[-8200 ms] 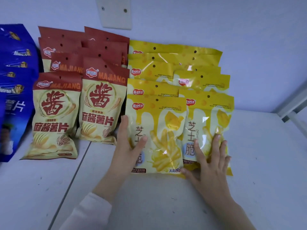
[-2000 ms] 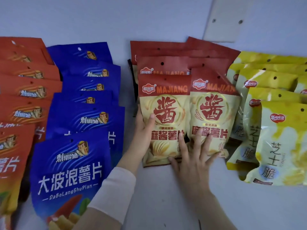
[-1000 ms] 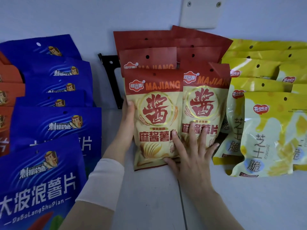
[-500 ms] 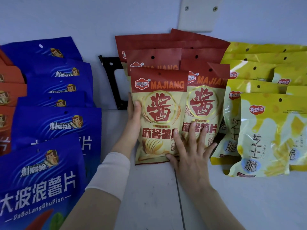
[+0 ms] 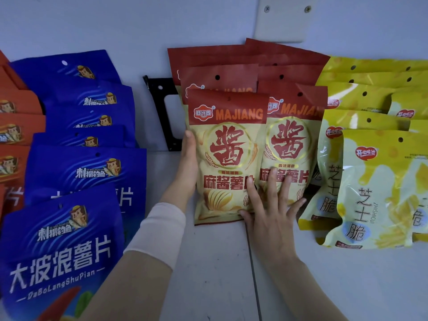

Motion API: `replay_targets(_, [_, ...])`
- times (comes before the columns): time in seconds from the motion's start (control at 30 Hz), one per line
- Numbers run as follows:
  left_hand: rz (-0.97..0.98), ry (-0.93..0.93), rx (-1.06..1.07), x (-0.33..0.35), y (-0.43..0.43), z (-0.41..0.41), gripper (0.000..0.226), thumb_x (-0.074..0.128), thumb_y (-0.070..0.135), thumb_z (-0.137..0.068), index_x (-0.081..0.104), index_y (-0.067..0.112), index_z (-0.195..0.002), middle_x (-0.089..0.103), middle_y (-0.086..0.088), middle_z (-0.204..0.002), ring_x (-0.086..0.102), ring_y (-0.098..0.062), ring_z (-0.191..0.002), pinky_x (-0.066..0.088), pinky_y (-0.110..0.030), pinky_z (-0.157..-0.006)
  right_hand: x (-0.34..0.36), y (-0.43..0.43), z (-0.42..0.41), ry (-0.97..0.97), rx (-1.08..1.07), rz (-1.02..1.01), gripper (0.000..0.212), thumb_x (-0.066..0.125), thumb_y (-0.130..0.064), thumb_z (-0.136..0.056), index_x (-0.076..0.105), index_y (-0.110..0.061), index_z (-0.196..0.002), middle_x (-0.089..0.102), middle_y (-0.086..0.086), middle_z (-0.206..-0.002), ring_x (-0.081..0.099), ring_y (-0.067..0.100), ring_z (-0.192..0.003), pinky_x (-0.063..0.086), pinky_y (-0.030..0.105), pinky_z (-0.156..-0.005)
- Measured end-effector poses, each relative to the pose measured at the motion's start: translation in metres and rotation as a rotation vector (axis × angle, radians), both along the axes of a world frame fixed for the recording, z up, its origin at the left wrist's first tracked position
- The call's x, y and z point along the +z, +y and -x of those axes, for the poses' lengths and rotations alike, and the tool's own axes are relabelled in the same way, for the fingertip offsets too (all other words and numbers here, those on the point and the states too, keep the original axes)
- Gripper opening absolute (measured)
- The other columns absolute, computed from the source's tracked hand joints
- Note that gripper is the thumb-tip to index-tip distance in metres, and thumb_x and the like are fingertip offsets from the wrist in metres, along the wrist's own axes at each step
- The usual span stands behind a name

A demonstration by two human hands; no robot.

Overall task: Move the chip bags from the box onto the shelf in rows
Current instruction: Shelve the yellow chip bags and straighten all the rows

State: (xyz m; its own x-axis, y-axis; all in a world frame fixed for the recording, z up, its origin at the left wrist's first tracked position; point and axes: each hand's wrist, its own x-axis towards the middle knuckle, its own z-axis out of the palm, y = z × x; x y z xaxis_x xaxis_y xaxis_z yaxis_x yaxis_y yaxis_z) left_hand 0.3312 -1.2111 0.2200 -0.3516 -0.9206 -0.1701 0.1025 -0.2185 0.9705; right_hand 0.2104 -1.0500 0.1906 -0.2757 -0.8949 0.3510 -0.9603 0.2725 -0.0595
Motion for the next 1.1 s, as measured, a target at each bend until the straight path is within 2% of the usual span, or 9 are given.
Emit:
replay_targets(0.1, [0.027,-0.032,-0.016,-0.004,0.005,-0.005,0.098,0.03,0.09,-0.062,0.036,0.03,-0.139,0.057,0.004,-0.13,0.058,-0.012,-0.114,0.05,-0.03,-0.089,-0.001,0.001,0.0,0.005,-0.008,0.0,0.063,0.027,-0.05,-0.09,0.008,-0.03,-0.147,0.012,0.019,-0.153,0.009,0.046,-0.138,0.024,0.075,-0.093])
replay_targets(0.17, [0.034,-0.054,-0.022,-0.01,0.01,-0.005,0.091,0.025,0.083,-0.067,0.036,0.029,-0.14,0.058,0.003,-0.127,0.061,-0.006,-0.105,0.052,-0.018,-0.074,-0.002,0.005,-0.001,0.013,-0.009,0.016,0.067,0.027,-0.052,-0.09,0.003,-0.03,-0.148,0.011,0.02,-0.153,0.007,0.044,-0.139,0.022,0.074,-0.095])
replay_targets(0.23, [0.016,-0.052,-0.014,-0.015,0.016,-0.004,0.088,0.025,0.078,-0.068,0.036,0.028,-0.139,0.061,0.002,-0.122,0.064,-0.004,-0.095,0.051,-0.013,-0.061,-0.004,0.009,-0.002,0.015,-0.006,0.03,0.068,0.027,-0.053,-0.09,0.0,-0.029,-0.148,0.01,0.021,-0.153,0.006,0.043,-0.139,0.02,0.072,-0.097])
replay_targets(0.27, [0.014,-0.053,-0.002,-0.018,0.018,-0.002,0.089,0.026,0.081,-0.067,0.036,0.029,-0.139,0.061,0.001,-0.122,0.065,-0.006,-0.096,0.052,-0.014,-0.062,-0.004,0.01,-0.002,0.008,-0.005,0.034,0.068,0.027,-0.052,-0.09,0.0,-0.029,-0.148,0.01,0.021,-0.153,0.007,0.042,-0.139,0.02,0.071,-0.098])
replay_targets(0.43, [0.024,-0.005,0.029,-0.022,0.021,0.004,0.1,0.037,0.091,-0.059,0.035,0.033,-0.139,0.059,0.001,-0.127,0.062,-0.014,-0.108,0.054,-0.036,-0.085,-0.006,0.003,0.001,-0.032,-0.018,0.022,0.064,0.028,-0.045,-0.09,0.005,-0.028,-0.148,0.012,0.019,-0.152,0.009,0.039,-0.14,0.024,0.071,-0.097])
replay_targets(0.63, [0.025,0.019,0.033,-0.023,0.022,0.002,0.102,0.037,0.09,-0.058,0.036,0.029,-0.14,0.06,0.001,-0.126,0.063,-0.013,-0.106,0.055,-0.031,-0.082,-0.006,0.007,-0.002,-0.022,-0.029,0.028,0.068,0.028,-0.049,-0.089,0.004,-0.028,-0.148,0.011,0.019,-0.153,0.009,0.037,-0.141,0.021,0.07,-0.099])
replay_targets(0.77, [0.018,0.014,0.057,-0.024,0.021,0.004,0.103,0.037,0.093,-0.056,0.036,0.032,-0.139,0.058,0.001,-0.128,0.062,-0.017,-0.11,0.052,-0.041,-0.09,-0.005,0.002,-0.003,0.008,-0.024,0.018,0.074,0.025,-0.058,-0.087,-0.001,-0.025,-0.148,0.009,0.02,-0.153,0.008,0.037,-0.141,0.019,0.07,-0.099])
replay_targets(0.9, [0.016,0.011,0.061,-0.024,0.02,0.005,0.103,0.037,0.094,-0.056,0.037,0.033,-0.139,0.059,0.0,-0.128,0.062,-0.017,-0.109,0.052,-0.043,-0.09,-0.007,-0.01,0.001,0.011,-0.02,-0.002,0.077,0.023,-0.061,-0.086,-0.008,-0.025,-0.147,0.005,0.02,-0.153,0.003,0.038,-0.141,0.016,0.073,-0.097])
replay_targets(1.1, [0.034,0.012,0.043,-0.023,0.021,0.005,0.103,0.037,0.093,-0.056,0.036,0.032,-0.139,0.057,0.0,-0.129,0.061,-0.016,-0.11,0.053,-0.04,-0.089,-0.002,-0.007,-0.001,0.0,-0.03,0.034,0.08,0.023,-0.066,-0.085,0.0,-0.021,-0.147,0.006,0.023,-0.152,0.005,0.04,-0.14,0.016,0.073,-0.099])
